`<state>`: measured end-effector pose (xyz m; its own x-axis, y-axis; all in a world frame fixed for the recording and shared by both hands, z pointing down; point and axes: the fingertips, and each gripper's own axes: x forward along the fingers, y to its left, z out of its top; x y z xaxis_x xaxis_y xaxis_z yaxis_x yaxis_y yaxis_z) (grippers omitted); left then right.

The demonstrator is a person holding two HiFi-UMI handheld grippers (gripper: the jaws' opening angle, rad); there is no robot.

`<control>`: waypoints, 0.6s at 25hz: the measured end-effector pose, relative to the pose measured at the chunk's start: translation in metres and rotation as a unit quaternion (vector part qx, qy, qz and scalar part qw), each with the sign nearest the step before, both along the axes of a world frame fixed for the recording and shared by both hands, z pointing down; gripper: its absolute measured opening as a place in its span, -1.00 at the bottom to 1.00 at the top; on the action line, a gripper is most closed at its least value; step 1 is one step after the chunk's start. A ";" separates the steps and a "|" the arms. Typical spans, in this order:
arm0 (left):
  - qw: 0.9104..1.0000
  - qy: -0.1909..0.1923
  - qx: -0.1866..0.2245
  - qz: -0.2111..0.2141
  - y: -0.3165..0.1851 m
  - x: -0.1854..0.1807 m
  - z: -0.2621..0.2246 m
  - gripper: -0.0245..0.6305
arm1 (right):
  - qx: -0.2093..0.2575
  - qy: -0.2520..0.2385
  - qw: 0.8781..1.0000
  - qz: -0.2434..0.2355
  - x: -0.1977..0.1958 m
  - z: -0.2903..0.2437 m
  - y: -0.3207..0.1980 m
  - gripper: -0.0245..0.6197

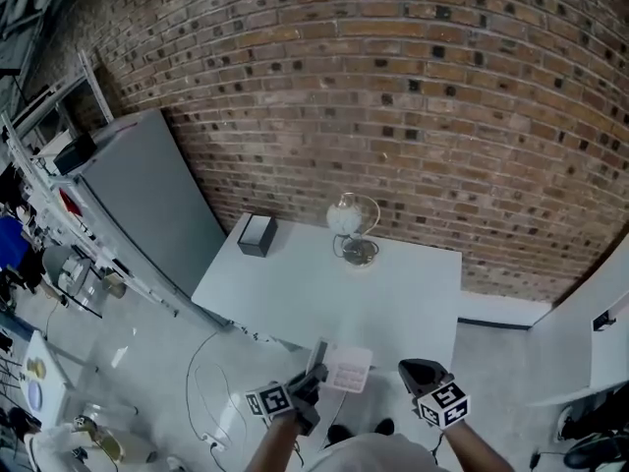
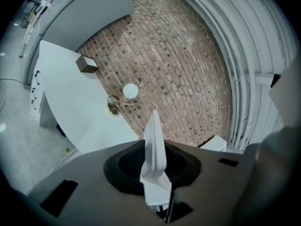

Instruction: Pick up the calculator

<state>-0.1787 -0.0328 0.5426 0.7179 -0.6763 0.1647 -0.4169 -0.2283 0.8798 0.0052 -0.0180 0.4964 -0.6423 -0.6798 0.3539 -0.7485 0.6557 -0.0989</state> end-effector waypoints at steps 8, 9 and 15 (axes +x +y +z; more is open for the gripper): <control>1.000 0.007 0.004 0.003 0.003 -0.018 0.000 -0.62 | 0.002 0.007 1.000 0.001 -0.017 -0.007 0.009 -0.89; 1.000 0.007 0.003 0.003 0.003 -0.019 0.001 -0.62 | 0.002 0.007 1.000 0.001 -0.017 -0.006 0.010 -0.89; 1.000 0.001 0.001 0.008 0.004 -0.022 -0.001 -0.62 | 0.006 0.004 1.000 0.008 -0.019 -0.009 0.008 -0.89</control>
